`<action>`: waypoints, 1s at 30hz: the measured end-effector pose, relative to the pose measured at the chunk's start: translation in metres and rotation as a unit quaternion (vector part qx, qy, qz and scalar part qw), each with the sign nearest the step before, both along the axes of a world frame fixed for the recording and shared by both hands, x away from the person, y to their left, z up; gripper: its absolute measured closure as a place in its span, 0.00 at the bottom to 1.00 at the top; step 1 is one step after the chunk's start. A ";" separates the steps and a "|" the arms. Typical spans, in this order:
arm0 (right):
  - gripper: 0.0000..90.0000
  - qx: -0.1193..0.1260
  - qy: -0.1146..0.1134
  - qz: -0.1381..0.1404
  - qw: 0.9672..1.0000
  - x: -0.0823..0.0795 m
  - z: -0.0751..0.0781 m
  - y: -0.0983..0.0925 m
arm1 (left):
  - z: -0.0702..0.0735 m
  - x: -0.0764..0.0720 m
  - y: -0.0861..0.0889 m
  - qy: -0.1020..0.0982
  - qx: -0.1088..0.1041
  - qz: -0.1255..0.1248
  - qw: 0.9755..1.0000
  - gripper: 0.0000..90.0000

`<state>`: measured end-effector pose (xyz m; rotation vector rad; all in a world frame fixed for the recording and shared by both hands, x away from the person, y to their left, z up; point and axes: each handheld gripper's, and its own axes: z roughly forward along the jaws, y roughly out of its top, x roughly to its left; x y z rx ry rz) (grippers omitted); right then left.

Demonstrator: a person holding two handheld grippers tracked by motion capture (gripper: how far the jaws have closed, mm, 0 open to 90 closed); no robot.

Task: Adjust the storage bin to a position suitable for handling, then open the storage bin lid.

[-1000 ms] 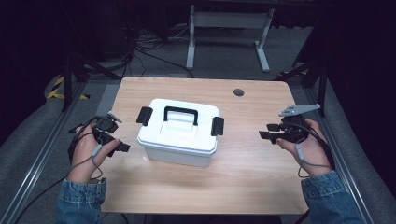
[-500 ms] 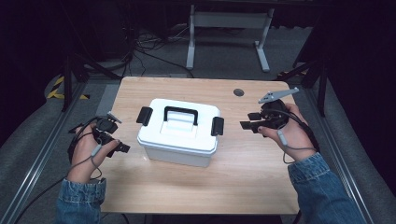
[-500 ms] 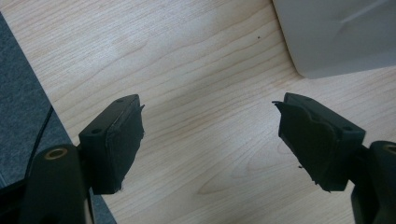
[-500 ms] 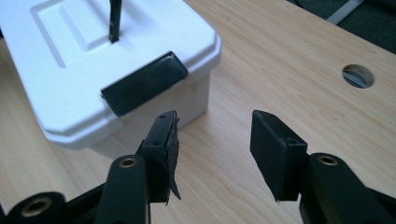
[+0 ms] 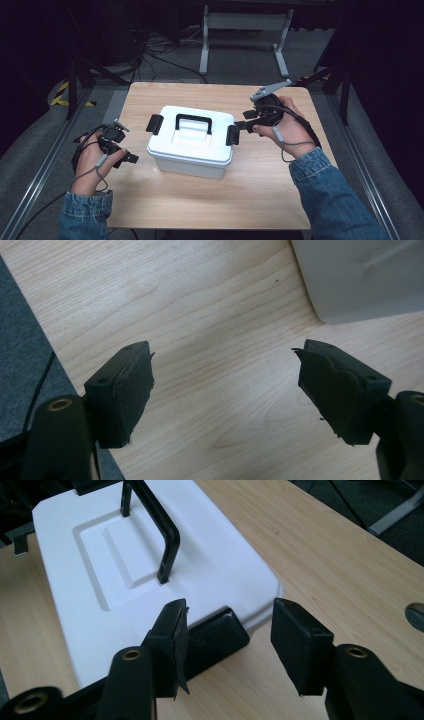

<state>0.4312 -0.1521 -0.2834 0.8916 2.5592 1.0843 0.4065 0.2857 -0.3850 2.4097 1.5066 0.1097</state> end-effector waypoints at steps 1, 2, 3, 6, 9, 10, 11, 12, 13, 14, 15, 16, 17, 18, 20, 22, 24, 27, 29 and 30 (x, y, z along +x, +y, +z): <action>0.52 0.002 -0.001 0.006 1.000 0.004 0.000 0.008 | 0.000 0.002 -0.001 -0.003 0.000 -0.002 1.000 0.25; 0.52 0.002 -0.001 0.006 1.000 0.004 0.000 0.008 | 0.000 0.002 -0.001 -0.003 0.000 -0.002 1.000 0.25; 0.51 0.003 -0.004 0.012 1.000 0.005 0.000 0.011 | 0.000 0.003 -0.002 0.000 -0.001 -0.005 1.000 0.25; 0.51 -0.003 0.012 0.010 1.000 0.011 0.001 0.024 | -0.001 0.005 -0.004 0.003 -0.006 0.001 1.000 0.25; 0.51 -0.003 0.018 0.018 1.000 0.014 0.000 0.034 | 0.000 0.006 -0.002 0.003 -0.003 -0.005 1.000 0.25; 0.50 0.000 0.027 0.019 0.999 0.016 -0.001 0.038 | 0.000 0.006 -0.001 0.001 -0.004 -0.004 1.000 0.25; 0.49 0.000 0.031 0.018 0.999 0.018 -0.003 0.041 | 0.000 0.006 -0.001 0.000 -0.005 -0.004 1.000 0.25; 0.49 -0.003 0.033 0.018 0.999 0.019 -0.003 0.043 | 0.000 0.005 -0.001 0.001 -0.004 -0.002 1.000 0.25; 0.49 -0.010 0.029 0.022 0.999 0.021 -0.004 0.047 | 0.000 0.005 0.000 0.001 -0.005 -0.002 1.000 0.25; 0.49 -0.010 0.028 0.026 0.999 0.023 -0.005 0.050 | 0.000 0.004 0.000 0.000 -0.004 -0.004 1.000 0.25; 0.49 -0.009 0.028 0.027 0.999 0.025 -0.006 0.053 | 0.000 0.003 0.000 0.002 -0.008 0.000 1.000 0.25; 0.49 -0.007 0.030 0.028 0.999 0.026 -0.007 0.055 | 0.000 0.003 0.000 0.002 -0.007 0.001 1.000 0.25; 0.49 -0.005 0.032 0.029 0.999 0.027 -0.007 0.057 | 0.001 0.003 0.000 0.000 -0.004 0.000 1.000 0.25; 0.49 -0.002 0.033 0.031 0.999 0.029 -0.008 0.060 | 0.001 0.003 0.000 0.001 -0.005 0.000 1.000 0.25; 0.49 -0.001 0.035 0.035 0.999 0.032 -0.010 0.066 | 0.001 0.003 -0.001 0.002 -0.006 -0.002 1.000 0.25; 0.49 -0.002 0.036 0.040 0.999 0.033 -0.011 0.070 | 0.000 0.004 -0.002 0.004 -0.004 -0.004 1.000 0.25; 0.49 -0.003 0.038 0.041 0.998 0.035 -0.011 0.073 | 0.000 0.004 -0.002 0.004 -0.001 -0.005 1.000 0.25; 0.49 0.003 0.040 0.042 0.998 0.041 -0.016 0.078 | -0.001 0.005 -0.002 0.003 -0.002 -0.006 1.000 0.25; 0.49 0.006 0.046 0.043 0.998 0.044 -0.020 0.080 | 0.000 0.005 -0.002 0.003 -0.002 -0.007 1.000 0.25; 0.49 0.005 0.048 0.041 0.998 0.046 -0.022 0.082 | 0.000 0.005 -0.002 0.003 -0.002 -0.007 1.000 0.25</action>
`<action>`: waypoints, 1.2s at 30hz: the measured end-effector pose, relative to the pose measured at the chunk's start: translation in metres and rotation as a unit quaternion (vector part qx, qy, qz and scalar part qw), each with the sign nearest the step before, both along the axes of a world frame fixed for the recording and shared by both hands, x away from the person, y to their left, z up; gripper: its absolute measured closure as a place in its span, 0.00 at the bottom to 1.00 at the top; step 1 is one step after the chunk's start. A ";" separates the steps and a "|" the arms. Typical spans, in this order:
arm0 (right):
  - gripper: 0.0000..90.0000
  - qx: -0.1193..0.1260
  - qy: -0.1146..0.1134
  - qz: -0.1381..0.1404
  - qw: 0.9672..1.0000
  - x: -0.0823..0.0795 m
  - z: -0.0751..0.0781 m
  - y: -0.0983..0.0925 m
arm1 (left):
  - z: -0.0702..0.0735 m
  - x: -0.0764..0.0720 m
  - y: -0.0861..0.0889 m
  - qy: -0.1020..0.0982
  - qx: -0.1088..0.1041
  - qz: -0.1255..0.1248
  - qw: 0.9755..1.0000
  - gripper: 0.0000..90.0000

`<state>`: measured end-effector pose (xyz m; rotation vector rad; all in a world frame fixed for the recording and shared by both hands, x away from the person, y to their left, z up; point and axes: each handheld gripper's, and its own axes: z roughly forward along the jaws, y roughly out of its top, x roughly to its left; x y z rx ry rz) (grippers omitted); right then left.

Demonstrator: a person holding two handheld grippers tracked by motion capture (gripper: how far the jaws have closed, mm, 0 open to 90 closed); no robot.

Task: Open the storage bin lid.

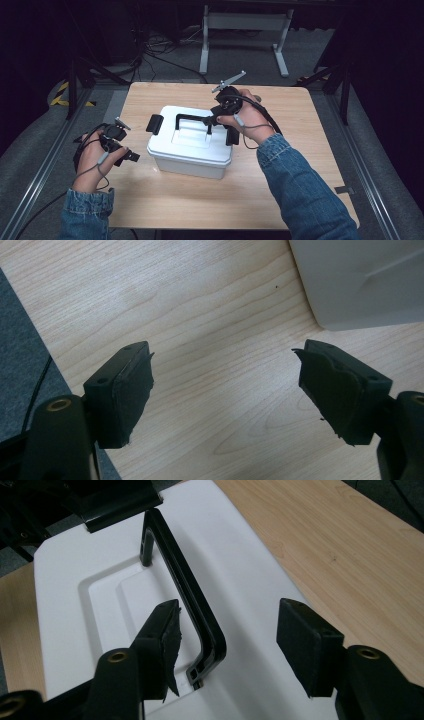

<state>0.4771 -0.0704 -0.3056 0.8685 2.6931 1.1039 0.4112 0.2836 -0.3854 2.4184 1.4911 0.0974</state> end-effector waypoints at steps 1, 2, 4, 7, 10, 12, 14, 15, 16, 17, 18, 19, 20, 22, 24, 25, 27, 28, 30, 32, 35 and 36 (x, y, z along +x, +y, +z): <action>0.49 0.000 0.003 0.002 1.000 0.002 -0.002 0.002 | 0.000 0.000 0.000 0.001 0.000 -0.001 1.000 0.25; 0.49 0.001 0.005 0.005 1.000 0.003 -0.004 0.003 | 0.000 0.000 0.000 0.002 0.000 -0.001 1.000 0.25; 0.50 0.002 0.007 0.007 1.000 0.004 -0.006 0.006 | 0.000 0.001 0.000 0.003 0.001 -0.001 1.000 0.25; 0.51 0.000 0.008 0.014 1.000 0.004 -0.007 0.012 | -0.001 0.001 -0.001 0.004 0.001 0.000 1.000 0.25; 0.51 -0.004 0.009 0.021 1.000 0.003 -0.008 0.019 | -0.002 0.001 -0.002 0.005 0.001 0.000 1.000 0.25; 0.52 -0.010 0.013 0.026 1.000 0.005 -0.008 0.024 | -0.002 0.002 -0.003 0.006 0.005 -0.004 1.000 0.25; 0.54 -0.014 0.011 0.028 0.999 0.007 -0.007 0.028 | -0.002 0.001 -0.004 0.009 0.003 -0.005 1.000 0.25; 0.56 -0.019 0.011 0.030 0.999 0.008 -0.007 0.030 | -0.002 0.001 -0.004 0.009 0.002 -0.006 1.000 0.25; 0.58 -0.024 0.011 0.033 0.999 0.009 -0.006 0.032 | -0.002 0.002 -0.004 0.008 0.002 -0.007 1.000 0.25; 0.60 -0.028 0.013 0.036 0.999 0.009 -0.006 0.033 | -0.002 0.002 -0.003 0.009 0.003 -0.009 1.000 0.25; 0.63 -0.036 0.011 0.043 0.998 0.008 -0.007 0.035 | -0.002 0.002 -0.003 0.009 0.003 -0.009 1.000 0.25; 0.65 -0.041 0.010 0.045 0.998 0.008 -0.007 0.036 | -0.003 0.002 -0.003 0.009 0.002 -0.010 1.000 0.25; 0.68 -0.045 0.010 0.053 0.998 0.007 -0.007 0.037 | -0.003 0.002 -0.003 0.008 0.003 -0.010 1.000 0.24; 0.73 -0.053 0.004 0.057 0.997 0.007 -0.007 0.039 | -0.003 0.002 -0.004 0.010 0.002 -0.011 1.000 0.24; 0.77 -0.056 0.004 0.060 0.997 0.006 -0.007 0.040 | -0.003 0.002 -0.004 0.011 0.002 -0.012 1.000 0.24; 0.79 -0.054 0.004 0.063 0.997 0.006 -0.006 0.040 | -0.003 0.002 -0.005 0.011 0.002 -0.011 1.000 0.24; 0.81 -0.054 0.004 0.073 0.996 0.005 -0.005 0.041 | -0.004 0.002 -0.005 0.011 0.001 -0.009 1.000 0.24; 0.82 -0.056 0.005 0.079 0.995 0.004 -0.004 0.041 | -0.004 0.002 -0.005 0.010 0.001 -0.007 1.000 0.24; 0.85 -0.062 0.002 0.093 0.994 0.002 -0.002 0.041 | -0.004 0.002 -0.005 0.012 0.003 -0.007 1.000 0.24; 0.86 -0.068 -0.001 0.106 0.992 -0.001 -0.001 0.043 | -0.004 0.002 -0.005 0.013 0.002 -0.009 1.000 0.24; 0.88 -0.078 -0.006 0.123 0.989 -0.003 0.001 0.045 | -0.004 0.002 -0.005 0.013 0.001 -0.010 1.000 0.24; 0.89 -0.080 -0.007 0.129 0.988 -0.004 0.001 0.045 | -0.004 0.002 -0.005 0.013 0.003 -0.009 1.000 0.24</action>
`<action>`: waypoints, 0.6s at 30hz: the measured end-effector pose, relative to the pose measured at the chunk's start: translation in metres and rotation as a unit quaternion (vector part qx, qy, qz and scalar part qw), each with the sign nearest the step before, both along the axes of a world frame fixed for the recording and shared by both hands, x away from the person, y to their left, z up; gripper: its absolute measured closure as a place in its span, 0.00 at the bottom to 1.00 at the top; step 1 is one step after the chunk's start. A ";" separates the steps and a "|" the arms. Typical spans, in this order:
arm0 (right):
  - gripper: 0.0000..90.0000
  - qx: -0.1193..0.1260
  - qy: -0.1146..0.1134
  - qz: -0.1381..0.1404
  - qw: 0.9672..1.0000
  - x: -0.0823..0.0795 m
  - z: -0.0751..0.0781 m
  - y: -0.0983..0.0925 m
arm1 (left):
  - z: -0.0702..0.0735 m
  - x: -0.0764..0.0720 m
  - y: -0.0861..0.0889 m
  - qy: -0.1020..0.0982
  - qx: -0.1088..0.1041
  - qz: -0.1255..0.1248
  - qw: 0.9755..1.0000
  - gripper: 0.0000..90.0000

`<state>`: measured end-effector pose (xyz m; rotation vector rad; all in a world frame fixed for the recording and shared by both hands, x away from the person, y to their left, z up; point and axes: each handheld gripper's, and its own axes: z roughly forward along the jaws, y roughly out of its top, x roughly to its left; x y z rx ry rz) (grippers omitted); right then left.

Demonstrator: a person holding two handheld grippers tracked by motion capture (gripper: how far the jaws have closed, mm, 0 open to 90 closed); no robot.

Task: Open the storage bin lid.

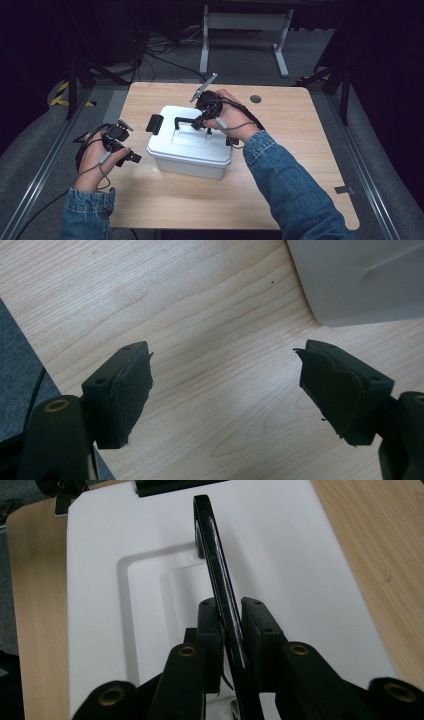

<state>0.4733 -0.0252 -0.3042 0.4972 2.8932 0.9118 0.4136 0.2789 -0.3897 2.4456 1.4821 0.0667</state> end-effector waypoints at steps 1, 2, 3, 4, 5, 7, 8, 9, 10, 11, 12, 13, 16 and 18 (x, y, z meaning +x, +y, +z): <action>0.90 0.000 0.002 0.005 1.000 0.000 0.000 0.000 | 0.000 0.000 0.000 -0.001 0.000 0.001 1.000 0.24; 0.90 -0.001 0.003 0.010 1.000 0.000 0.001 0.000 | 0.000 0.000 0.001 -0.001 0.001 0.000 1.000 0.24; 0.91 0.000 0.004 0.015 1.000 0.001 0.001 0.000 | 0.000 0.001 0.002 -0.002 0.001 0.000 1.000 0.24; 0.91 0.000 0.004 0.015 1.000 0.001 0.001 0.000 | 0.000 0.001 0.002 -0.002 0.001 0.000 1.000 0.23; 0.91 -0.001 0.003 0.019 1.000 0.001 0.001 0.000 | 0.000 0.000 0.001 0.000 -0.001 0.002 1.000 0.23; 0.91 0.002 0.001 0.025 1.000 0.002 0.002 0.000 | -0.001 0.000 0.002 0.001 -0.001 0.003 1.000 0.23; 0.91 0.002 0.001 0.026 1.000 0.001 0.003 0.001 | -0.001 0.000 0.001 -0.001 -0.001 0.003 1.000 0.23; 0.92 0.005 0.000 0.029 1.000 0.002 0.004 0.001 | -0.001 0.000 0.001 0.000 -0.002 0.003 1.000 0.23; 0.92 0.005 0.000 0.029 1.000 0.002 0.004 0.001 | -0.001 0.000 0.001 0.000 -0.001 0.003 1.000 0.23; 0.92 0.006 0.000 0.030 1.000 0.002 0.004 0.000 | -0.001 0.001 0.001 0.001 -0.001 0.003 1.000 0.23; 0.92 0.007 0.000 0.031 0.999 0.002 0.005 0.000 | -0.001 0.001 0.001 0.000 -0.001 0.002 1.000 0.23; 0.92 0.009 -0.001 0.033 0.999 0.001 0.006 0.001 | -0.001 0.001 0.001 0.000 -0.001 0.002 1.000 0.23; 0.92 0.011 -0.005 0.036 0.999 0.001 0.010 0.001 | -0.001 0.000 0.002 0.000 -0.002 0.003 1.000 0.23; 0.93 0.019 -0.003 0.038 0.999 0.000 0.014 0.001 | -0.001 0.001 0.003 -0.001 0.000 0.000 1.000 0.23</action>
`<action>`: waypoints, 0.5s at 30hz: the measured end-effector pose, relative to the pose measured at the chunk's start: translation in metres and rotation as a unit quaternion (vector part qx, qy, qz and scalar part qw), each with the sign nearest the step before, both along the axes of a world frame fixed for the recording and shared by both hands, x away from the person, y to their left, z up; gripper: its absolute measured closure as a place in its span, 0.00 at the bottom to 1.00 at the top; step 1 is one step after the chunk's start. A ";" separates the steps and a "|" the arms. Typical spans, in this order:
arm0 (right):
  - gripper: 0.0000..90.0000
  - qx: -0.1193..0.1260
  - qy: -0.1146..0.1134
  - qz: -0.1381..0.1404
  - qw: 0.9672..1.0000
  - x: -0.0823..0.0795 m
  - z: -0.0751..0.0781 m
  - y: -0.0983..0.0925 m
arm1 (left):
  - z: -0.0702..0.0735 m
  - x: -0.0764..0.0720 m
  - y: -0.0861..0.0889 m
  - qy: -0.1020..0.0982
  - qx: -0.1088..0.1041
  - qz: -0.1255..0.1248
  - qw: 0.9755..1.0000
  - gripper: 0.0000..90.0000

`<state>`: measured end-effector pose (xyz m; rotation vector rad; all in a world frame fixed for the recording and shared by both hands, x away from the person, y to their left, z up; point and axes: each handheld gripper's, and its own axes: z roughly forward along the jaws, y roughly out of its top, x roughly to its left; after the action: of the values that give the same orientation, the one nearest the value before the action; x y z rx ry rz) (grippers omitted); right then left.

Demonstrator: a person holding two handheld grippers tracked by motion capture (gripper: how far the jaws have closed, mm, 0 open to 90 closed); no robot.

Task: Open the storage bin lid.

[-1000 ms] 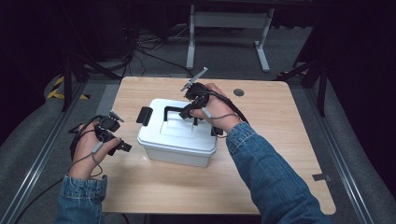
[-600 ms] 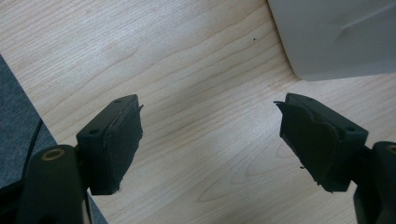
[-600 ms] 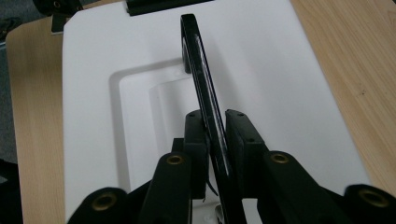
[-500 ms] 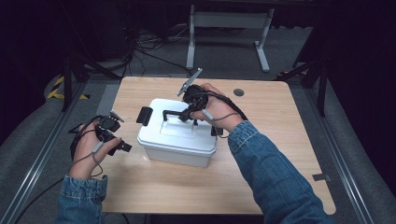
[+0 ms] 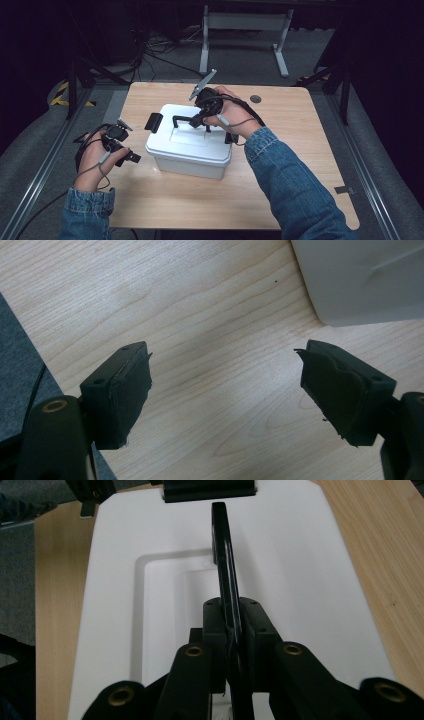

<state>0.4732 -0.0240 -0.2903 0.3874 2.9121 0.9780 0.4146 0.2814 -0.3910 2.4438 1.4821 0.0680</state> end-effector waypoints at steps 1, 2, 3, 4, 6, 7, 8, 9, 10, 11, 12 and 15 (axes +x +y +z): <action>0.93 0.001 -0.003 0.001 1.000 -0.001 0.002 0.000 | -0.001 0.000 0.000 0.002 0.000 0.002 1.000 0.23; 0.94 0.002 -0.010 0.001 1.000 -0.001 0.005 0.000 | -0.002 0.000 0.000 0.002 0.002 0.002 1.000 0.23; 0.94 0.004 -0.013 0.000 1.000 -0.001 0.007 0.000 | -0.002 0.001 0.001 0.004 0.003 0.001 1.000 0.23; 0.94 0.007 -0.010 -0.001 1.000 -0.001 0.009 -0.001 | -0.002 0.001 0.001 0.005 0.001 0.003 1.000 0.23; 0.94 0.014 -0.012 -0.001 1.000 0.000 0.013 -0.003 | -0.002 0.001 0.001 0.003 0.000 0.002 1.000 0.23; 0.94 0.014 -0.013 -0.001 1.000 -0.001 0.015 -0.004 | -0.002 0.001 0.001 0.003 -0.001 0.002 1.000 0.23; 0.94 0.016 -0.013 -0.001 1.000 -0.001 0.016 -0.005 | -0.002 0.001 0.001 0.003 0.000 0.002 1.000 0.23; 0.94 0.018 -0.013 -0.003 1.000 -0.001 0.017 -0.005 | -0.002 0.001 0.001 0.005 0.001 0.001 1.000 0.23; 0.94 0.019 -0.015 -0.003 1.000 -0.002 0.019 -0.006 | -0.002 0.001 0.001 0.006 0.001 0.002 1.000 0.23; 0.94 0.021 -0.017 -0.002 1.000 -0.002 0.019 -0.007 | -0.002 0.001 0.000 0.006 0.000 0.004 1.000 0.23; 0.94 0.021 -0.021 -0.005 1.000 -0.002 0.021 -0.008 | -0.002 0.001 0.000 0.006 0.000 0.002 1.000 0.23; 0.94 0.027 -0.025 -0.009 0.999 -0.002 0.025 -0.012 | -0.002 0.001 0.001 0.001 0.003 0.001 1.000 0.23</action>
<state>0.4708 -0.0362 -0.2650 0.3866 2.8377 1.0497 0.4155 0.2822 -0.3929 2.4478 1.4879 0.0697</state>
